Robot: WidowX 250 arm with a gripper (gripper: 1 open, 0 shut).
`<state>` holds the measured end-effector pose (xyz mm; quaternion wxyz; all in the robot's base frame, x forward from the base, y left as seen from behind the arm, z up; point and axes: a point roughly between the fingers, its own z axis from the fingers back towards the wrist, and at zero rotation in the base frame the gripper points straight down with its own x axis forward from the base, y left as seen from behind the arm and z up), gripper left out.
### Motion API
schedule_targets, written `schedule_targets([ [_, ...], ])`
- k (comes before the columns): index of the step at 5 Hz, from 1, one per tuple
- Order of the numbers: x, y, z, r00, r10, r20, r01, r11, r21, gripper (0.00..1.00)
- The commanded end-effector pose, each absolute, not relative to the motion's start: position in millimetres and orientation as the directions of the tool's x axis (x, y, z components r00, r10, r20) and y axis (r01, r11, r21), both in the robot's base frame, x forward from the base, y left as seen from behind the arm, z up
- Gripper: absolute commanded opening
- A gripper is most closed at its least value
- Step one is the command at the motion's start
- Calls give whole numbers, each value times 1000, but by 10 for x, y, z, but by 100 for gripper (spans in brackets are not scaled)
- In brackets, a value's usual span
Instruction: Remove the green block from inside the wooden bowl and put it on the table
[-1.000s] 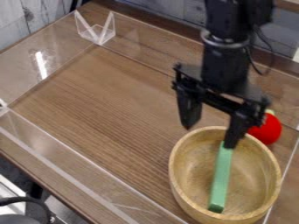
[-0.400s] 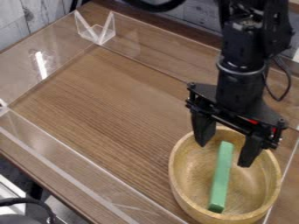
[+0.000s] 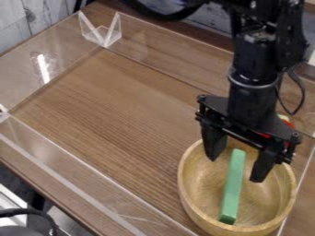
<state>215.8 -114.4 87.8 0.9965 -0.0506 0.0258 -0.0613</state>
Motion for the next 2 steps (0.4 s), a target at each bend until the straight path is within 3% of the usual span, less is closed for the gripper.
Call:
schedule_targets([
  [1,2184,-1162,896,991,-132,-11,130,986,-102,100],
  [2,2191,-1161,876,991,-131,10,132,986,-99,100],
])
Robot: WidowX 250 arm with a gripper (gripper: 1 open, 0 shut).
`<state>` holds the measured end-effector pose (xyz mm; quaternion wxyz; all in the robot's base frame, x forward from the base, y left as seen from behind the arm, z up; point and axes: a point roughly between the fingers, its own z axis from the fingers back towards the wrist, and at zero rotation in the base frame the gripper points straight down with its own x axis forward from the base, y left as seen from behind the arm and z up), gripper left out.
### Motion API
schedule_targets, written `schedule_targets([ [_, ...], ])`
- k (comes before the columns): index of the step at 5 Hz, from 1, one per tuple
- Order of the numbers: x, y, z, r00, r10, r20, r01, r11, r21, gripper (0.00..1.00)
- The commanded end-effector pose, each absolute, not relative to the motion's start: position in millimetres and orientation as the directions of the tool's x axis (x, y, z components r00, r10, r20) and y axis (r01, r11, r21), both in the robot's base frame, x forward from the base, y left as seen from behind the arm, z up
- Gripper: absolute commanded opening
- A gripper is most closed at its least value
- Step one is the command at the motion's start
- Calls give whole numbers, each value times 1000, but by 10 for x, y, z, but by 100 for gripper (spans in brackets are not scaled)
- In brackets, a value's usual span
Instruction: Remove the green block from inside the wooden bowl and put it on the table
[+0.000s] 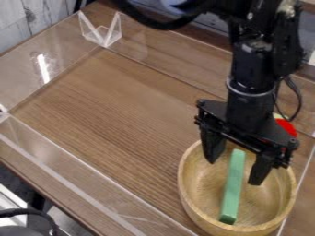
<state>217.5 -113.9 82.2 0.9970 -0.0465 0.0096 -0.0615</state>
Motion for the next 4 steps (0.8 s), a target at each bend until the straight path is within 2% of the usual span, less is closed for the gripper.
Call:
schedule_targets([
  [1,2201,-1158,860,991,-131,33,133,986,-98,100],
  [3,2246,-1175,829,989,-125,76,133,986,-105,100],
  [4,2273,-1166,734,990,-124,69,130,987,-92,100],
])
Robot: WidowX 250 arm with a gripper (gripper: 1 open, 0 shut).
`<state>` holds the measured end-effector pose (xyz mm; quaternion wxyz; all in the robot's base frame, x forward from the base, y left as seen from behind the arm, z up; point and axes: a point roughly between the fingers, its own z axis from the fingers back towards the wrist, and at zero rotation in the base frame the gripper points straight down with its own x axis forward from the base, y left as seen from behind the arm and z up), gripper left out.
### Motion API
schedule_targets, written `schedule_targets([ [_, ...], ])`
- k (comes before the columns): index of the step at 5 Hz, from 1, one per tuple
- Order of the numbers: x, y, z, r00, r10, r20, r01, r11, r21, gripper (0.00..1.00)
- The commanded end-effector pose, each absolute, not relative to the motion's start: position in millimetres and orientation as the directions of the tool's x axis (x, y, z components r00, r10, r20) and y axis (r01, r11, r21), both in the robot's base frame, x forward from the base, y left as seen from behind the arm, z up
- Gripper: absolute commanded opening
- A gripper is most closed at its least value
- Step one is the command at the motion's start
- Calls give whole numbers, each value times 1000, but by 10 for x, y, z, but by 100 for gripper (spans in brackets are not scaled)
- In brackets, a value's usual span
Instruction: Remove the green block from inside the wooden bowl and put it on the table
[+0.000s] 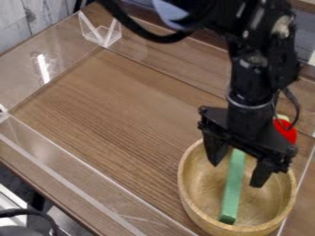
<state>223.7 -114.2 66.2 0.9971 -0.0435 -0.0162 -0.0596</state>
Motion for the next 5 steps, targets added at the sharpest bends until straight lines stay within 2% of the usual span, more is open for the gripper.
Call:
schedule_targets([
  [1,2291,-1172,613,990,-125,65,129,989,-72,100],
  [3,2337,-1197,386,988,-124,96,129,990,-53,100],
  [4,2358,-1187,342,988,-124,97,129,990,-51,0],
  [5,2365,-1164,367,987,-135,87,140,989,-52,0],
])
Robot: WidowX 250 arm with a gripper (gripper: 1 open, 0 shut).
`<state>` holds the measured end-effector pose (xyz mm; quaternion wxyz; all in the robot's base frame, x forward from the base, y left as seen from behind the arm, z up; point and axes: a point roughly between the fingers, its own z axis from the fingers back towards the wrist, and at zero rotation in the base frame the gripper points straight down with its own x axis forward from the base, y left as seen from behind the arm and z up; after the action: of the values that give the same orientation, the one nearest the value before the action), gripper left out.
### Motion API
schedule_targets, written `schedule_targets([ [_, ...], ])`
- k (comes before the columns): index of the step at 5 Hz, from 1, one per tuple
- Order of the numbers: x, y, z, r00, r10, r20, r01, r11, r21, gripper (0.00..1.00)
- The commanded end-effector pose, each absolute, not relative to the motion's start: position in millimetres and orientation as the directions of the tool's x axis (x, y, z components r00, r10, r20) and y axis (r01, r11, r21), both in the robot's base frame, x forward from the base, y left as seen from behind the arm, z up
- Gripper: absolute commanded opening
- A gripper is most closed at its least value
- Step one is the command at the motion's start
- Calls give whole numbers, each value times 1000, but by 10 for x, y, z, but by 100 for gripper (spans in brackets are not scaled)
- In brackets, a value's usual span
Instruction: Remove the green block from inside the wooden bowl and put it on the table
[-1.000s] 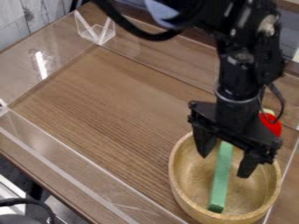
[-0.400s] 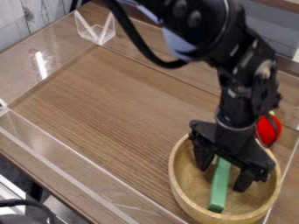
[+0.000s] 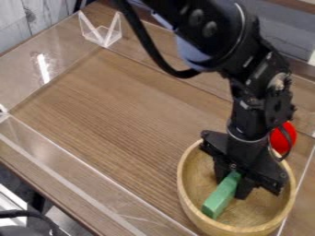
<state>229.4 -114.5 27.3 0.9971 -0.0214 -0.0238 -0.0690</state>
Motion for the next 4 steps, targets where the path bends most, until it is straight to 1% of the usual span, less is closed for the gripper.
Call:
schedule_targets([
  [1,2345,-1142,489,989,-138,56,142,987,-73,0],
  [2,2327,-1127,612,990,-137,38,139,986,-89,0],
  [3,2344,-1098,895,988,-148,42,152,983,-106,0],
  [4,2418,-1012,1092,988,-139,68,146,983,-109,0],
])
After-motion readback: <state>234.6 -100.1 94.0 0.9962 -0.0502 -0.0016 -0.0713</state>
